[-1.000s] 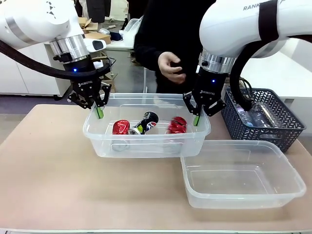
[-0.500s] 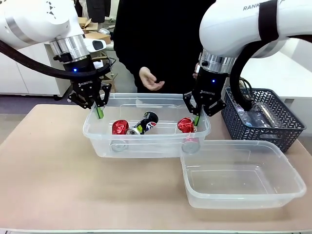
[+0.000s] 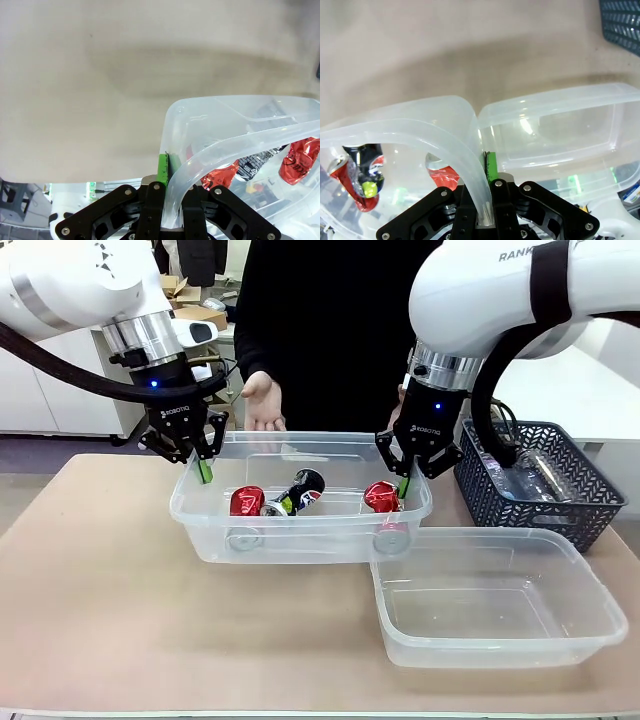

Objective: Sort the waste into each basket.
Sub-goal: Offer the picked Organizing box to the human.

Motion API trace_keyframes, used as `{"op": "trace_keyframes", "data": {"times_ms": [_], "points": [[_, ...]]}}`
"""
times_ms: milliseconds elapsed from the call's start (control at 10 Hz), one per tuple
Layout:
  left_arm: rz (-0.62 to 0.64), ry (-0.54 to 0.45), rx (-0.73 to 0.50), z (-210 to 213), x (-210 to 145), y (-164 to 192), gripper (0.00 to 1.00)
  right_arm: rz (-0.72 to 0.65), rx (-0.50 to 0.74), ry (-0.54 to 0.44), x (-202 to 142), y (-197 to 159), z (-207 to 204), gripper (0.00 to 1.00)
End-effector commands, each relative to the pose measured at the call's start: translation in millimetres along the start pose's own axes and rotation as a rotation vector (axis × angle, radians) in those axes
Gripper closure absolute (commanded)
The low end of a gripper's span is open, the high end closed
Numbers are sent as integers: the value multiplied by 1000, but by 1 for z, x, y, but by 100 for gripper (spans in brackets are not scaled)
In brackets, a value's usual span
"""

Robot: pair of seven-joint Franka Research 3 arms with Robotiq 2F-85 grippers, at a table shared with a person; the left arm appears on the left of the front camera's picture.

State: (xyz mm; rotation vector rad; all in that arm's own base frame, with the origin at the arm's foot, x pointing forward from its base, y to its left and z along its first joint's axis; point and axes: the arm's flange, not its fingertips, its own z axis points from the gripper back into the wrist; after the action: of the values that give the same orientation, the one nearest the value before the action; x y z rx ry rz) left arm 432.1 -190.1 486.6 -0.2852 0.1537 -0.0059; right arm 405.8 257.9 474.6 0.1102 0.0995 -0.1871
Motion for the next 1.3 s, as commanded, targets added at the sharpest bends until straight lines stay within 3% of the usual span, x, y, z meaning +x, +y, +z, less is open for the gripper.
{"op": "trace_keyframes", "data": {"times_ms": [0, 300, 500, 700, 1000, 1200], "points": [[4, -6, -1, 4, -4, 0, 95, -13, 11, -12, 4, 0, 2, 97], [0, 0, 0, 0, 0, 0, 95, 0, 0, 0, 0, 0, 0, 97], [-8, 14, 14, 46, 57, -18, 95, 37, -51, 21, 64, 19, 44, 97], [-37, 22, -33, 77, 104, -22, 95, -15, -108, 26, 106, 27, 67, 97], [16, -2, -57, 91, 152, -28, 95, -44, -103, 85, 159, 26, 63, 97], [36, -11, -91, 84, 169, -24, 95, -47, -62, 74, 178, 20, 45, 97]]}}
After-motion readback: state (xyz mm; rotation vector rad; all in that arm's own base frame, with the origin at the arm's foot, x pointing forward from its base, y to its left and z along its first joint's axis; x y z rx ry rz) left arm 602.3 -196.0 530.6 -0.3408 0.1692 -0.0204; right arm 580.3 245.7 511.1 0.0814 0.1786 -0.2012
